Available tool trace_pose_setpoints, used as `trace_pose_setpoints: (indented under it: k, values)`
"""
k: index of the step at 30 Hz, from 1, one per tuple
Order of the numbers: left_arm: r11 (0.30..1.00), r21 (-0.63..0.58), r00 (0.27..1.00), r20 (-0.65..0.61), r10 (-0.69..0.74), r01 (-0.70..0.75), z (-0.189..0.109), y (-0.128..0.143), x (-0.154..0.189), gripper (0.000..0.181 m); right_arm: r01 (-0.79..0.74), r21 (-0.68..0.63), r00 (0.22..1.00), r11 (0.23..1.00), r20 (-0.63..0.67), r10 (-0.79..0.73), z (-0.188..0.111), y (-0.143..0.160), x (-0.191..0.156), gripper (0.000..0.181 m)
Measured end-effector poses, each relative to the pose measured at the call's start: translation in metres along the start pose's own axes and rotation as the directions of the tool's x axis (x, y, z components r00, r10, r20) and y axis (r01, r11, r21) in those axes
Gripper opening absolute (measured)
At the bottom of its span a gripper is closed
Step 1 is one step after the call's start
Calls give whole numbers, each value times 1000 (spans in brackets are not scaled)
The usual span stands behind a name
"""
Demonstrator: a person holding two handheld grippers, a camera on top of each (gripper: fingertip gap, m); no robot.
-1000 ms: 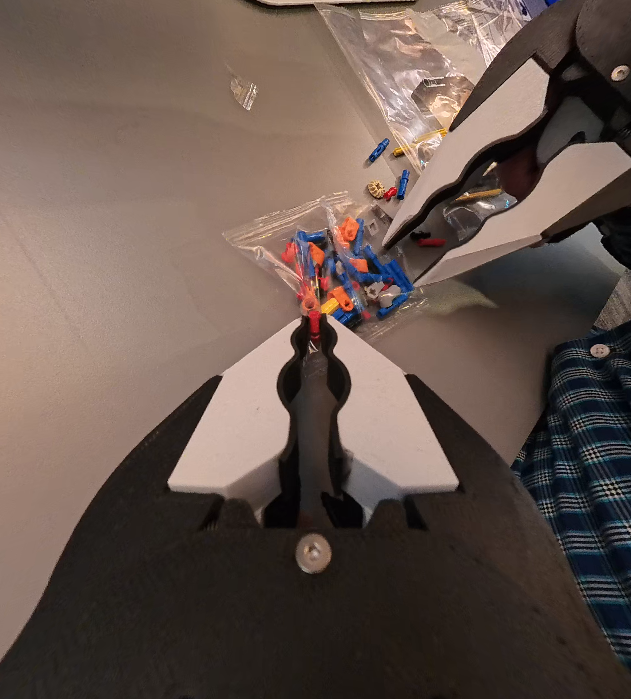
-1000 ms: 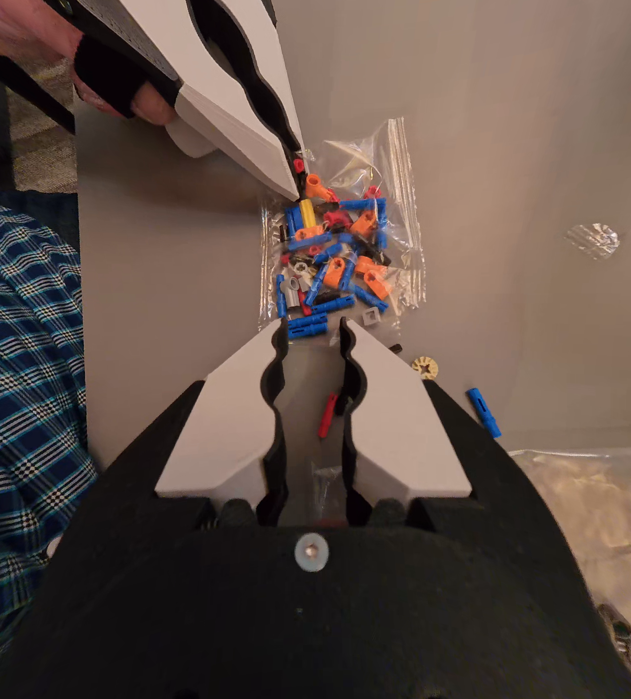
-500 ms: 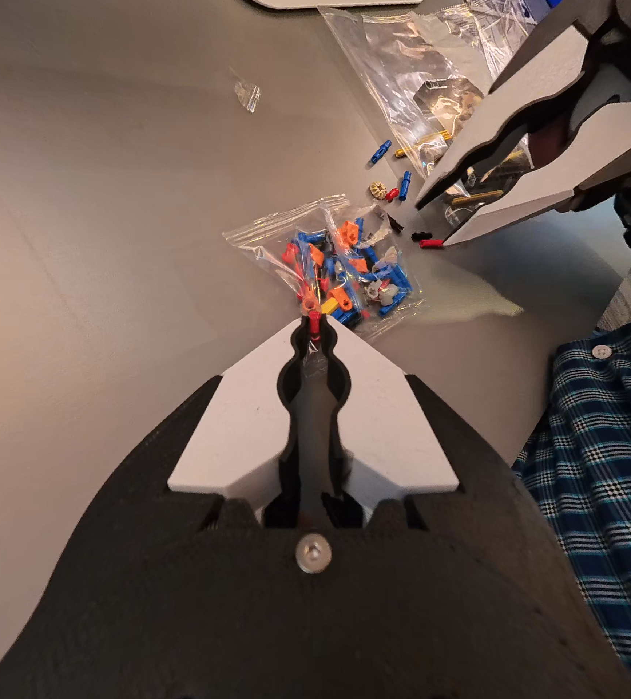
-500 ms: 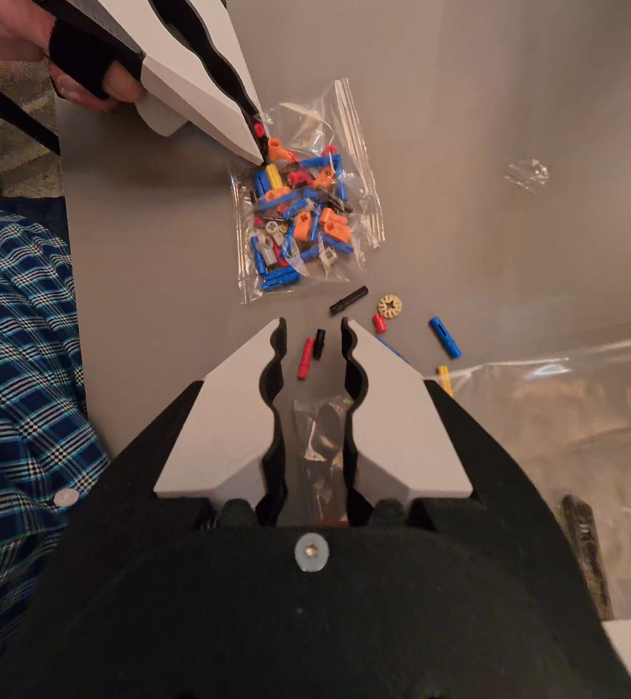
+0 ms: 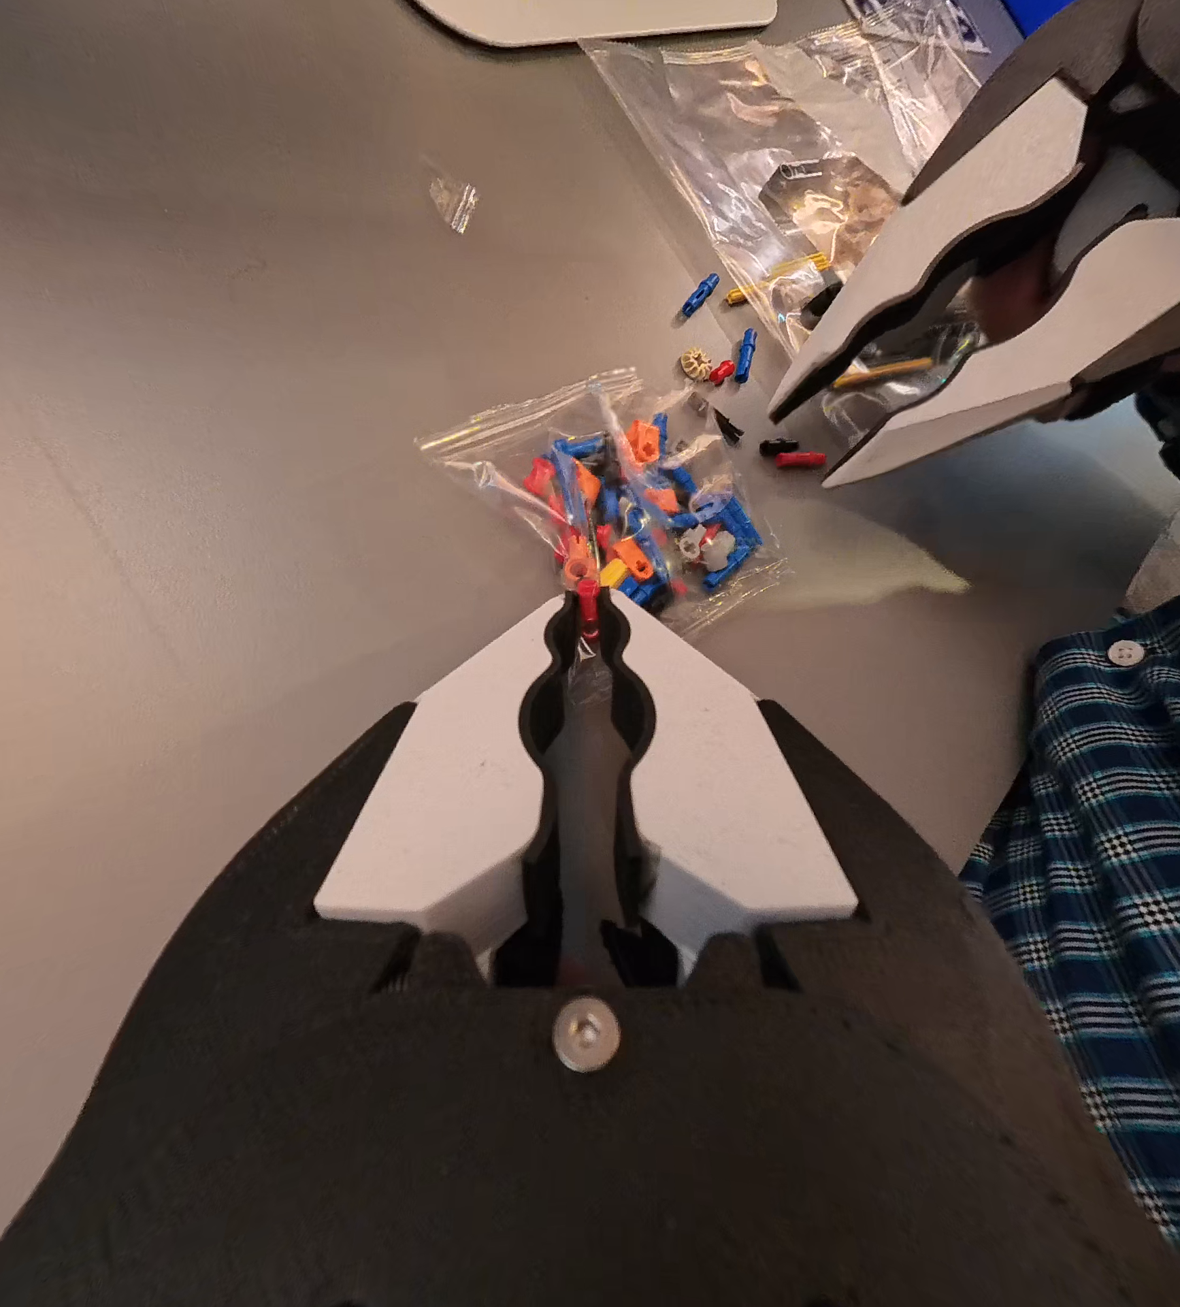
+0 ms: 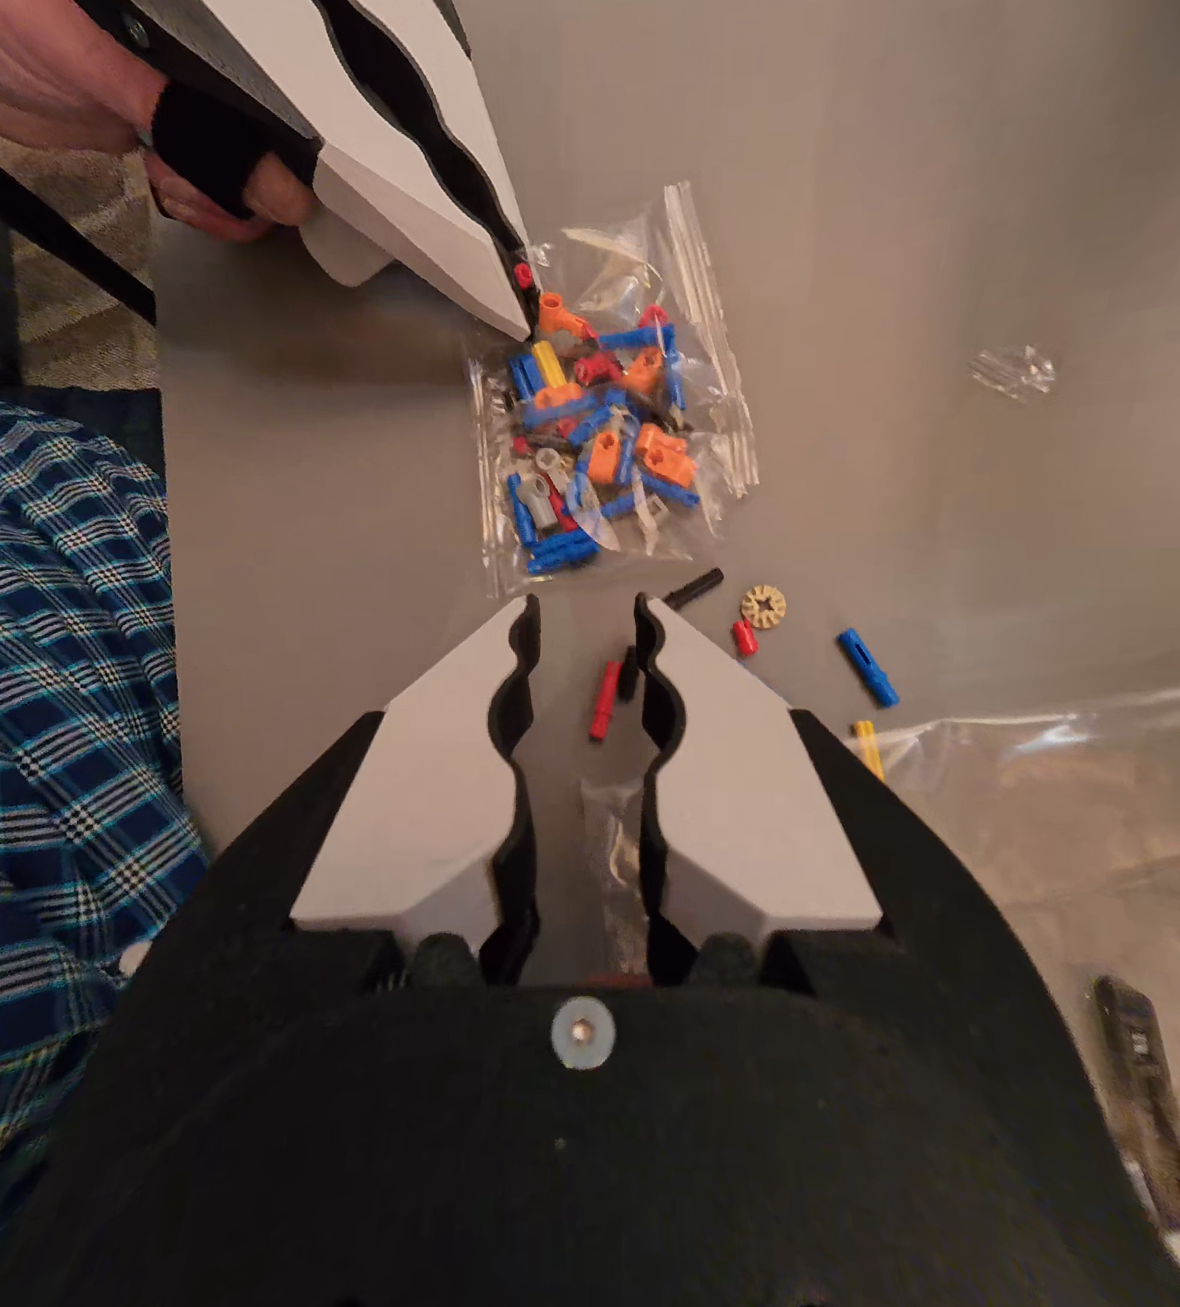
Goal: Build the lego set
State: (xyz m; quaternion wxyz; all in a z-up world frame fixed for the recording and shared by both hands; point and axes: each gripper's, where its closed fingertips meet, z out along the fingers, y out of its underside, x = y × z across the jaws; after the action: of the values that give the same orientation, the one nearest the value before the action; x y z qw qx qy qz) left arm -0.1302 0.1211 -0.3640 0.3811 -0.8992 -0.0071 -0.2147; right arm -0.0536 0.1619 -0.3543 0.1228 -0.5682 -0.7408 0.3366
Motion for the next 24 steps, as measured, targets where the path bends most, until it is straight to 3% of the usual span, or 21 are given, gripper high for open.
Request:
trace_pose_setpoints:
  k: [5,10,24]
  values:
    - [994,8,993,37,109,-110,-2,-4,3,3,160,36,987,987,-27,-159,13,-12,-17,25]
    - [987,18,986,52,157,-158,-3,-6,6,3,316,-22,939,948,-132,-317,25,-8,-20,33]
    - [986,21,985,56,163,-165,-2,-7,6,3,351,-82,923,933,-139,-359,30,0,-23,30]
